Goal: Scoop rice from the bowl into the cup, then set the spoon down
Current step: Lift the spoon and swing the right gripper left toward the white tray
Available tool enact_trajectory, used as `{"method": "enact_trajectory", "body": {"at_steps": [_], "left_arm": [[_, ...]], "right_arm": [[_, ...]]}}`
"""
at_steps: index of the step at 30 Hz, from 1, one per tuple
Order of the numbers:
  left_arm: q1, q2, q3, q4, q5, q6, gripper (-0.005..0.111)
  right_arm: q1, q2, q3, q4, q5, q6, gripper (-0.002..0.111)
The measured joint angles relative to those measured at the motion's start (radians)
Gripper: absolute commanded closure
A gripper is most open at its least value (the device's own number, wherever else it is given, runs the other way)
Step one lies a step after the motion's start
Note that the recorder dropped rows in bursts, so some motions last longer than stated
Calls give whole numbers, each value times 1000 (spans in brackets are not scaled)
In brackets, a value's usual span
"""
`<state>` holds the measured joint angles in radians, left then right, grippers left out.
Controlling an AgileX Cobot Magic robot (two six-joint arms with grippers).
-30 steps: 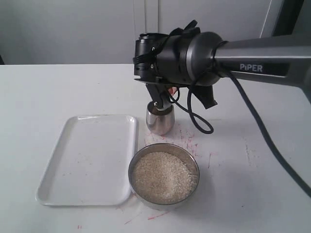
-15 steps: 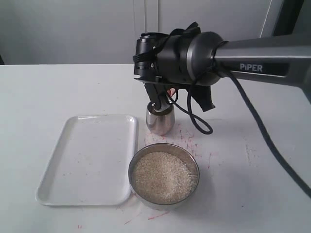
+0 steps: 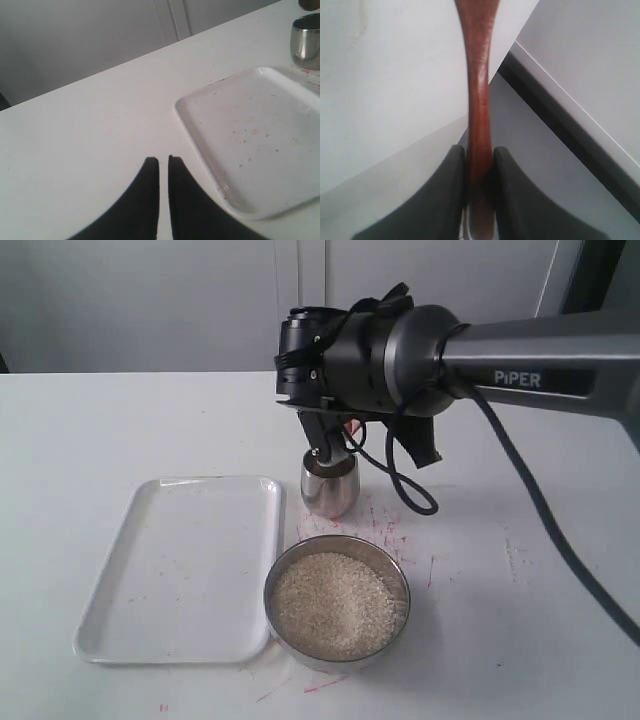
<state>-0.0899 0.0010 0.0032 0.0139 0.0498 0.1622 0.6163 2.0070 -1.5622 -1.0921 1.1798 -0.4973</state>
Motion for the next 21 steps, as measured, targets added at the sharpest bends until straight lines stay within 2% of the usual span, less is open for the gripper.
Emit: {"method": "enact_trajectory", "body": {"at_steps": [6, 10, 21], "left_arm": [[0, 0, 0, 0, 0, 0, 92], [0, 0, 0, 0, 0, 0, 92], [0, 0, 0, 0, 0, 0, 92]], "right_arm": [[0, 0, -2, 2, -70, 298, 108], [0, -9, -3, 75, -142, 467, 108], [0, -158, -3, 610, -430, 608, 108]]}}
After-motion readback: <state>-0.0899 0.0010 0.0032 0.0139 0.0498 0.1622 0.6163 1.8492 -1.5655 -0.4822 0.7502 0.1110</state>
